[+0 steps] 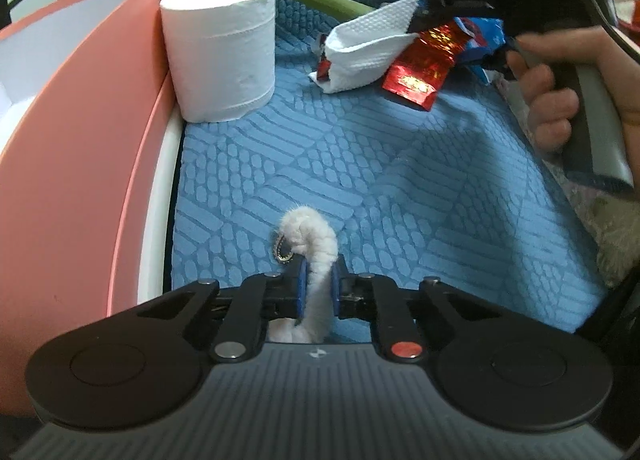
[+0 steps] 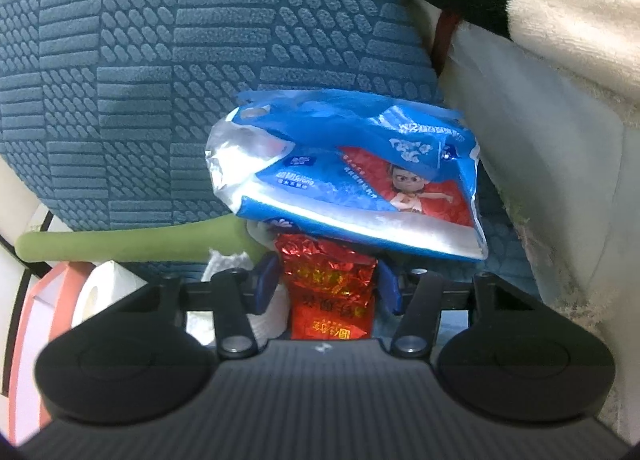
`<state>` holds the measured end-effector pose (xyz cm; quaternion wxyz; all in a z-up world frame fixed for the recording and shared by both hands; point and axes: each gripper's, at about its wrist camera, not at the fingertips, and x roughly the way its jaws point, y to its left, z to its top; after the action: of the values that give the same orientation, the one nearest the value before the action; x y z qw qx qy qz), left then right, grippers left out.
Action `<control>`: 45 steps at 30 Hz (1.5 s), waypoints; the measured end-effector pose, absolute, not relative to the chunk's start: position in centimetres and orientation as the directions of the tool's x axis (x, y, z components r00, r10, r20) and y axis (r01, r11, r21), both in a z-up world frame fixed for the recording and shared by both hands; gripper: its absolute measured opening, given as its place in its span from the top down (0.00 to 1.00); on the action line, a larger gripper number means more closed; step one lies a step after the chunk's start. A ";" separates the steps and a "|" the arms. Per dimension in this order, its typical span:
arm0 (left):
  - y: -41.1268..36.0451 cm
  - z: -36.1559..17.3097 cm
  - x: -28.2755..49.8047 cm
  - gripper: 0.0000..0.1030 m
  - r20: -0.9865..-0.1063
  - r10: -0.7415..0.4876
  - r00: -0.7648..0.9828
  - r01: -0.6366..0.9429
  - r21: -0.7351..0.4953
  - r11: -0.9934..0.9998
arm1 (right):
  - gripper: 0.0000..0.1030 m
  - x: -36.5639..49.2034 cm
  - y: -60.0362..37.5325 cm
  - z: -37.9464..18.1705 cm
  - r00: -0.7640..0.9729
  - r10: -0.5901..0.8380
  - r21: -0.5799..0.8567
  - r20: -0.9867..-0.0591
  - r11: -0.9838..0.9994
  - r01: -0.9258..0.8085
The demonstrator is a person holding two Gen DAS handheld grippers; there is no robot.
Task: Organize soft objects
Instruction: 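Close the left gripper on the white fluffy ring while the right gripper grasps the red candy packet, then lift the ring with the left gripper and the candy packet with the right gripper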
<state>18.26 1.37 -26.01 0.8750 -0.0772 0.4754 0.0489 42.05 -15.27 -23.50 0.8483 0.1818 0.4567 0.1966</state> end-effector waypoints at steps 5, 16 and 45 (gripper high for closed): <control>1.7 -25.6 18.5 0.89 -0.840 0.008 0.542 -0.179 -0.106 0.978 | 0.47 41.9 -15.5 -23.0 0.506 0.493 0.472 -0.708 0.863 -0.180; 2.3 -24.2 18.5 0.90 -0.834 0.033 0.551 -0.228 -0.112 0.967 | 0.47 38.8 -15.4 -21.1 0.514 0.496 0.429 -0.700 0.867 -0.253; 3.6 -20.5 16.8 0.90 -0.788 0.036 0.614 -0.251 -0.152 0.956 | 0.47 29.6 -16.5 -18.5 0.459 0.509 0.332 -0.729 0.848 -0.413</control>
<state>16.78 3.59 -20.47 0.8897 -0.1248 0.4316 0.0807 29.62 -16.46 -18.49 0.8524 0.0536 0.4444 0.2704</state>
